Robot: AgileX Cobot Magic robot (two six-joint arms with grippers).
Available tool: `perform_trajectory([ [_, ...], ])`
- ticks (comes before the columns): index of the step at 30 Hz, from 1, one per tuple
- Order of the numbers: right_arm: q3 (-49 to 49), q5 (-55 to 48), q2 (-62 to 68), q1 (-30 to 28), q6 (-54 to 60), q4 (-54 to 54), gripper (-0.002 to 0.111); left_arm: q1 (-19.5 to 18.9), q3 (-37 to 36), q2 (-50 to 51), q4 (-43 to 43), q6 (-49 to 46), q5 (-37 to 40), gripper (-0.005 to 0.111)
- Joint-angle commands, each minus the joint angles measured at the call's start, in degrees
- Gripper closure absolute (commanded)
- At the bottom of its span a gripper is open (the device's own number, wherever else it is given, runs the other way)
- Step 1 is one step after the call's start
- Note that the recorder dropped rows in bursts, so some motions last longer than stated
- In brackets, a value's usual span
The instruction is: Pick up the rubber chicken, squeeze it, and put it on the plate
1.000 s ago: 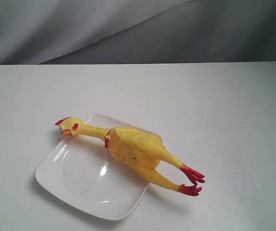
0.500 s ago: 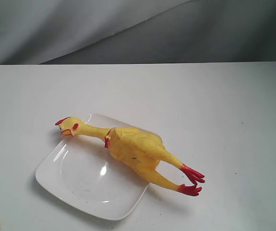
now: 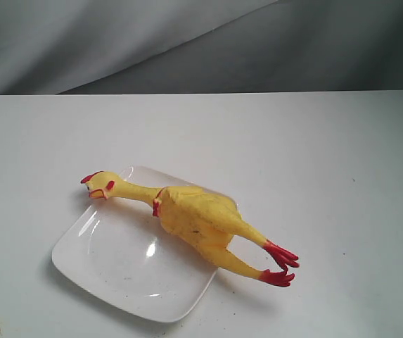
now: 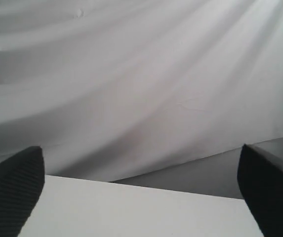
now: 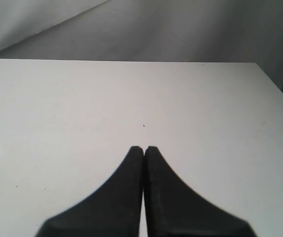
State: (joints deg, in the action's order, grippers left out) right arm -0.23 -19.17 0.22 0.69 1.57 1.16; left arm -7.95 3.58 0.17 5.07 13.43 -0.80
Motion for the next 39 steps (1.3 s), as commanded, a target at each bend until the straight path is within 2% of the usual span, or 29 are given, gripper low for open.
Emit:
perform_trajectory([
  [1, 0.2, 0.1, -0.2, -0.1, 0.0, -0.4, 0.108, -0.1, -0.2, -0.2, -5.1, -7.1, 1.7, 0.004],
  [7, 0.2, 0.1, -0.2, -0.1, 0.0, -0.4, 0.108, -0.1, -0.4, -0.2, -5.1, -9.2, 5.9, 0.004],
  [14, 0.2, 0.1, -0.2, -0.1, 0.0, -0.4, 0.108, -0.1, -3.6, -0.2, -4.5, -9.2, 5.1, 0.004],
  [19, 0.2, 0.1, -0.2, -0.1, 0.0, -0.4, 0.108, -0.1, -3.6, -0.2, -3.7, -9.4, 9.6, 0.004],
  [23, 0.2, 0.1, -0.2, -0.1, 0.0, -0.4, 0.108, -0.1, -3.6, -0.2, -2.8, -9.4, 16.3, 0.004],
  [39, 0.2, 0.1, -0.2, -0.1, 0.0, -0.4, 0.108, -0.1, -3.6, -0.2, -3.1, -9.2, 16.1, 0.004],
])
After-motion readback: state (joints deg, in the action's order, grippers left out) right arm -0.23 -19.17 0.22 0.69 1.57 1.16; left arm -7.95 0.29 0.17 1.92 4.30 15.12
